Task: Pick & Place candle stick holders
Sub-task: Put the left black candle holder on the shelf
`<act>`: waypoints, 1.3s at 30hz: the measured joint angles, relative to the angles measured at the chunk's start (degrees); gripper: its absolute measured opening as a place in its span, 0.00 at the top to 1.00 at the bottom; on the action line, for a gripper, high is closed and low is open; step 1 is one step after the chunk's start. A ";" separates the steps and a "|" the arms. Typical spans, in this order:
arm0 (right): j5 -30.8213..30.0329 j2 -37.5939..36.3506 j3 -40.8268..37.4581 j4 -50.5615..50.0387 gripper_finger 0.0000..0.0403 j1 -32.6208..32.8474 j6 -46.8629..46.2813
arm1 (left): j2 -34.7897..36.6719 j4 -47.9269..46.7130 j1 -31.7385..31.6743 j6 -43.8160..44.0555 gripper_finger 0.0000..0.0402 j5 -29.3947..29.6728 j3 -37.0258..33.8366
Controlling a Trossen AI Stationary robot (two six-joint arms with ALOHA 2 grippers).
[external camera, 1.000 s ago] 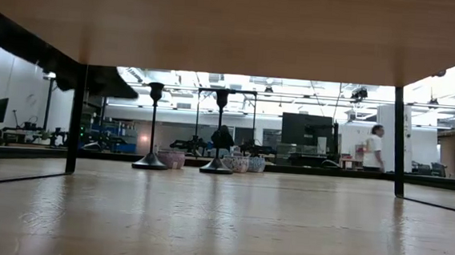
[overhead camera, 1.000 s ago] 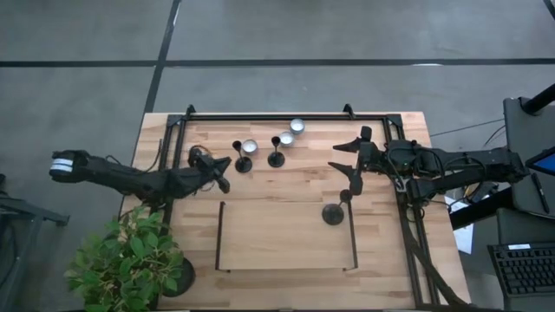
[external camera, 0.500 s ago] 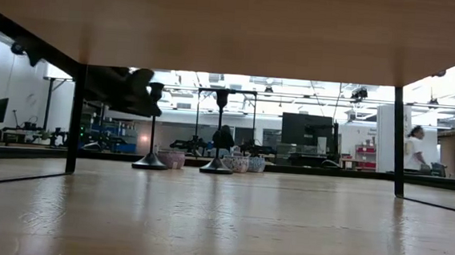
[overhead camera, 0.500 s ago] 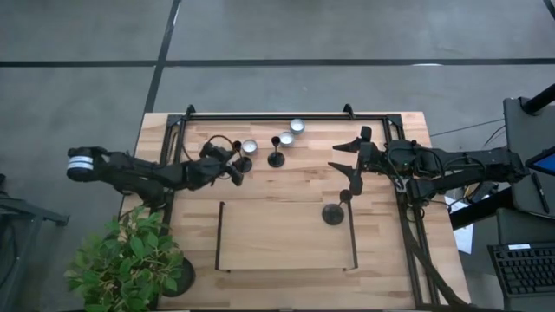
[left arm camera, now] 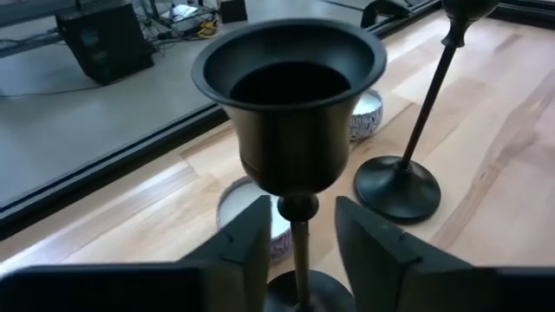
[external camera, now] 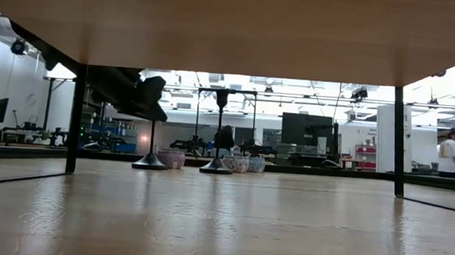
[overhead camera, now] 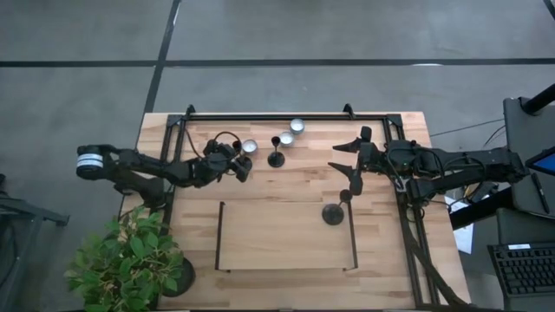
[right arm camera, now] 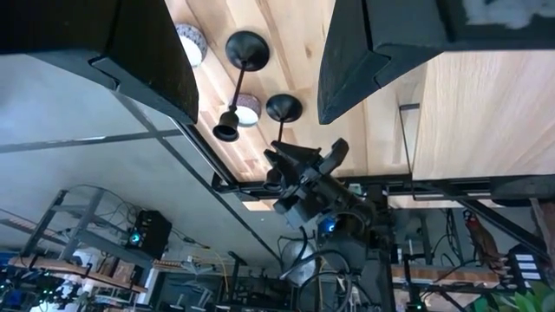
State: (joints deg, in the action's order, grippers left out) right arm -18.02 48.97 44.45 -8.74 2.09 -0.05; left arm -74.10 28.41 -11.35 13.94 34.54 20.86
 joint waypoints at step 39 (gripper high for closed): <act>-0.32 -0.42 -0.11 -1.74 0.43 0.00 -1.03 | 7.95 -13.01 10.33 -6.49 0.99 -45.66 26.09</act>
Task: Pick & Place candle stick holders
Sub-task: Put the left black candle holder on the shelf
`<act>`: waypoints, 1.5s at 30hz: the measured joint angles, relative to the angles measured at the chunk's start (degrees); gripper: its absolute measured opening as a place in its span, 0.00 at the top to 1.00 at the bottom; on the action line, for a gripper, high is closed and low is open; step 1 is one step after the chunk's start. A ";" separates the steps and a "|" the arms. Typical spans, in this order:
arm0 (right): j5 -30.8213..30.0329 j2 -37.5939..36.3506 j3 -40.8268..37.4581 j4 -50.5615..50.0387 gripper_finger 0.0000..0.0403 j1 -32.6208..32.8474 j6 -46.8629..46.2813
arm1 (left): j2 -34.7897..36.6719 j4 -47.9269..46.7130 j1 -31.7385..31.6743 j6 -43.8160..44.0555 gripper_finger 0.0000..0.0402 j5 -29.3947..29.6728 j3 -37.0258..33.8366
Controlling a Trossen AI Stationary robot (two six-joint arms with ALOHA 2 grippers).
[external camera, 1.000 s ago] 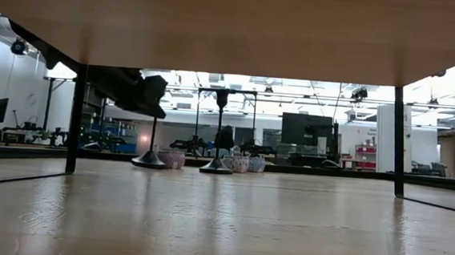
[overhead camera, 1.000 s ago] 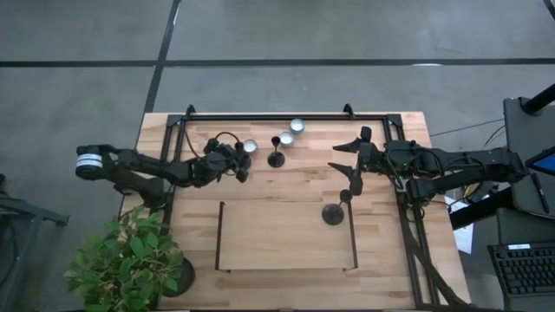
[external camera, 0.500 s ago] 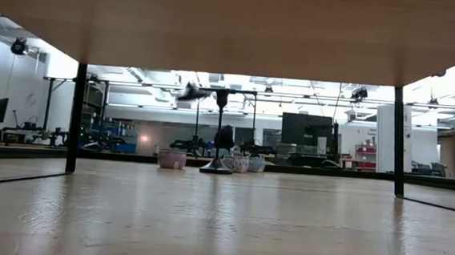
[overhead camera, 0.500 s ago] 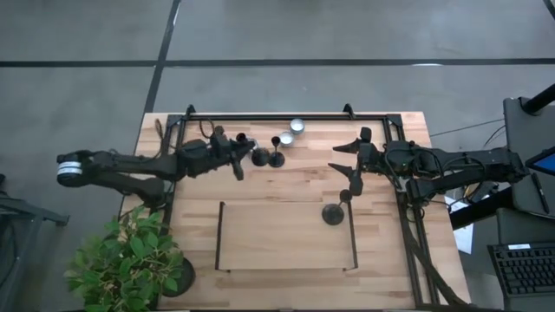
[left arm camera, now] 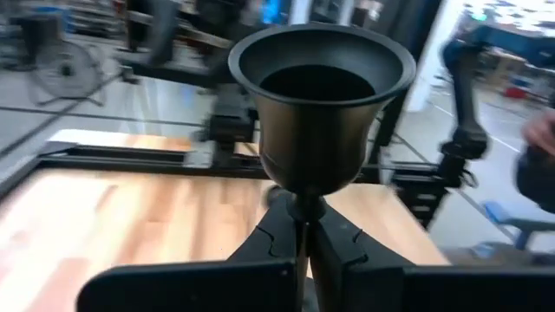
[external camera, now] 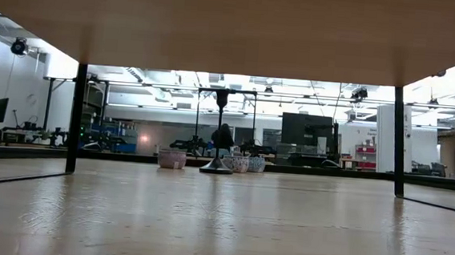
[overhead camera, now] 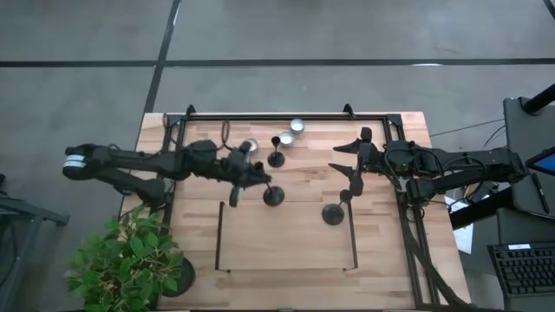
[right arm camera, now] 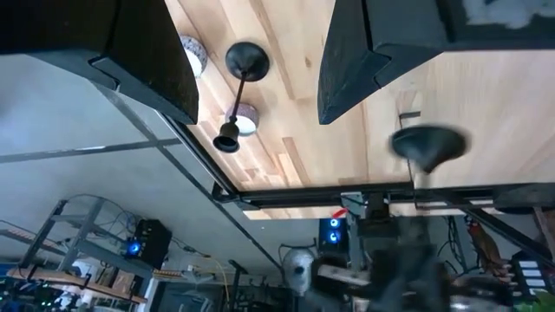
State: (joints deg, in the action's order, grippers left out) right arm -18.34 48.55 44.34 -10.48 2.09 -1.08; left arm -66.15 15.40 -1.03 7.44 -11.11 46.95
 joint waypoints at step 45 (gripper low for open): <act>5.74 -5.51 7.73 1.86 0.43 3.97 2.84 | -20.28 -0.94 8.59 -7.32 0.79 -12.29 13.98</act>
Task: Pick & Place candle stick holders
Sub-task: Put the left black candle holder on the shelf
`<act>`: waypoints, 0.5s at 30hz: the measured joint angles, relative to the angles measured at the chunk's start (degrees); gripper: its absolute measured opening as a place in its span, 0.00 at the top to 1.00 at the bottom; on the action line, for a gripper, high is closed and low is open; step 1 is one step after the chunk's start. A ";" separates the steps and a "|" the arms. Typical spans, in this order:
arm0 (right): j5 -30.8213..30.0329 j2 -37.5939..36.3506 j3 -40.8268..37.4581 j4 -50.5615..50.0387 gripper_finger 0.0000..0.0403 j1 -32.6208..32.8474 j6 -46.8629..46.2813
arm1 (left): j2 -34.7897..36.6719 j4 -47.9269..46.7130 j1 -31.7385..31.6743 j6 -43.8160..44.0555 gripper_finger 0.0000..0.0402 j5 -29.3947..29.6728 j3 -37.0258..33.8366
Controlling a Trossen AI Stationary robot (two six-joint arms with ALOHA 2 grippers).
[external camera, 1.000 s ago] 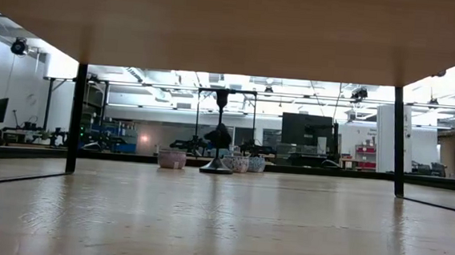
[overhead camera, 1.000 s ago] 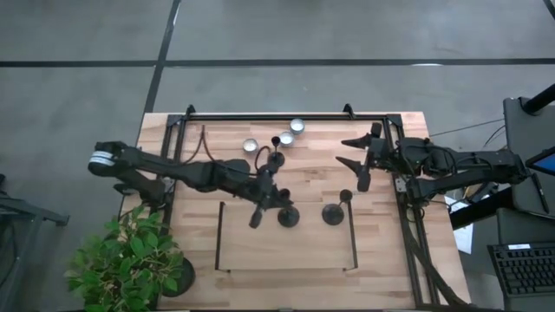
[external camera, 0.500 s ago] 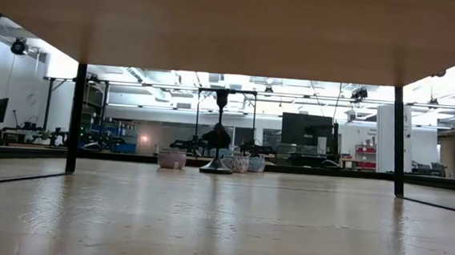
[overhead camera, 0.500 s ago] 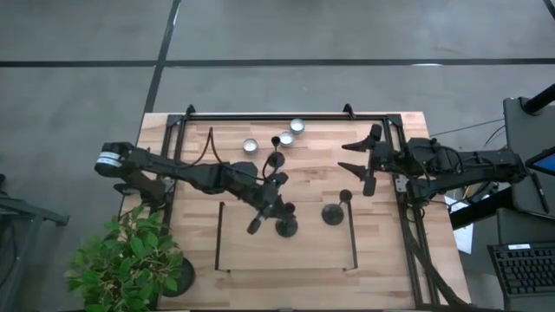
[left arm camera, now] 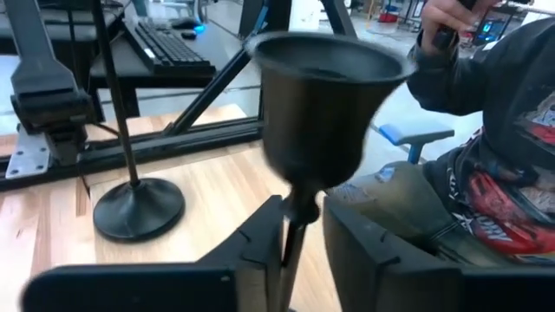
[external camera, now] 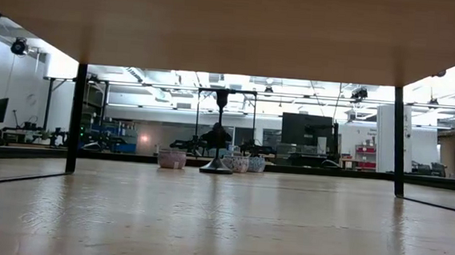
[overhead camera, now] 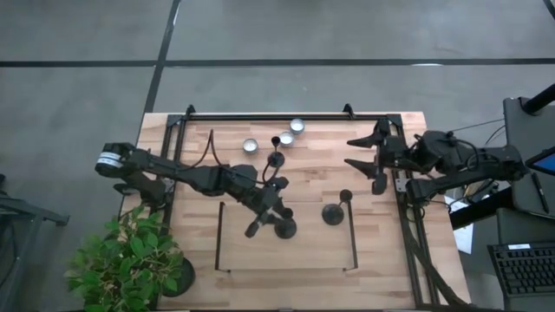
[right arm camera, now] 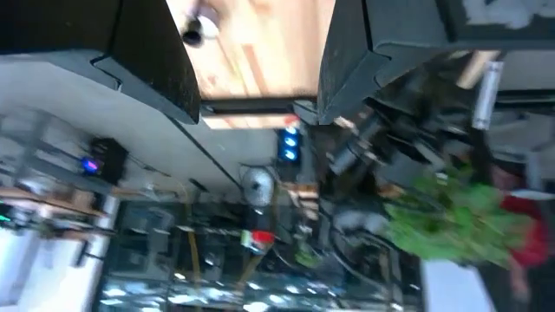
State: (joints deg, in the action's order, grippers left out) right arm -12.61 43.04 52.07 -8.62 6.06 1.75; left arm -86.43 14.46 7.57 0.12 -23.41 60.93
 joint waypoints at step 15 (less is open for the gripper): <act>6.57 12.40 13.86 -3.60 0.43 12.87 3.24 | 7.17 -7.89 0.12 -2.29 0.43 5.70 -0.28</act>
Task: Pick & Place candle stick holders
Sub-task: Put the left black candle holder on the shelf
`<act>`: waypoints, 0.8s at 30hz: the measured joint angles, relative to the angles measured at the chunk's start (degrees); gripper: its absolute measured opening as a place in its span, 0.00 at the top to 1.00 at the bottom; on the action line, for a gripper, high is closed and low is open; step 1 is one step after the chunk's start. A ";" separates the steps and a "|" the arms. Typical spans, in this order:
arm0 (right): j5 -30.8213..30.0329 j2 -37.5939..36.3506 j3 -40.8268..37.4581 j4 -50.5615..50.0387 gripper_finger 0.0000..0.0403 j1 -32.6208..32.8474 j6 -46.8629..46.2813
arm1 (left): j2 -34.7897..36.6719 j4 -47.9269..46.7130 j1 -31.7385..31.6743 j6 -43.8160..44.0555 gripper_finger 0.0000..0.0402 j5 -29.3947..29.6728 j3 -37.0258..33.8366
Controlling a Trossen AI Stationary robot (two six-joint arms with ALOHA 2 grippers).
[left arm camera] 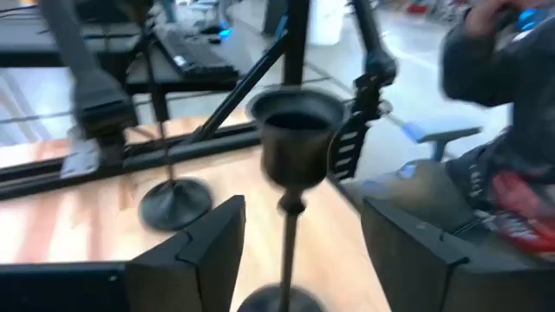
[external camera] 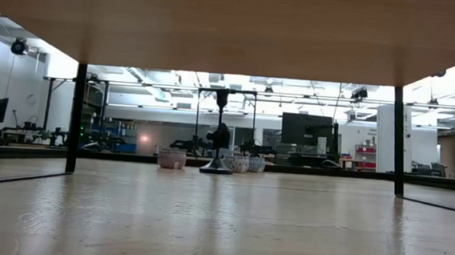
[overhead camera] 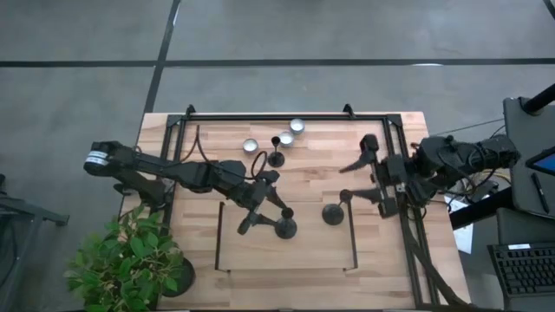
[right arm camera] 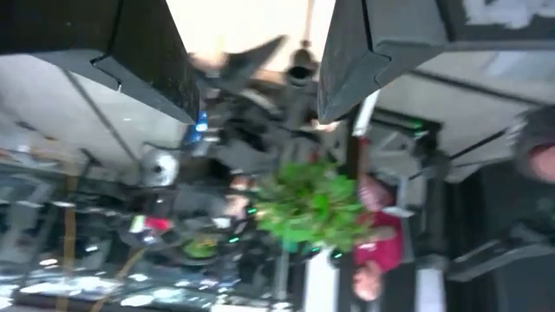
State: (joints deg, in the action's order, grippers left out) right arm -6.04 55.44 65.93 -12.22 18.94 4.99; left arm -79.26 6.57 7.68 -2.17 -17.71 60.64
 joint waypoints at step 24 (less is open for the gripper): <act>-37.96 28.52 13.89 -11.70 0.43 23.62 -22.15 | 10.61 -12.72 0.02 -5.22 0.37 10.21 -0.02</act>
State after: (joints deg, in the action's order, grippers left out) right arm -44.00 83.96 79.82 -23.93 42.56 -17.16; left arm -68.65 -6.15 7.70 -7.39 -7.50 60.62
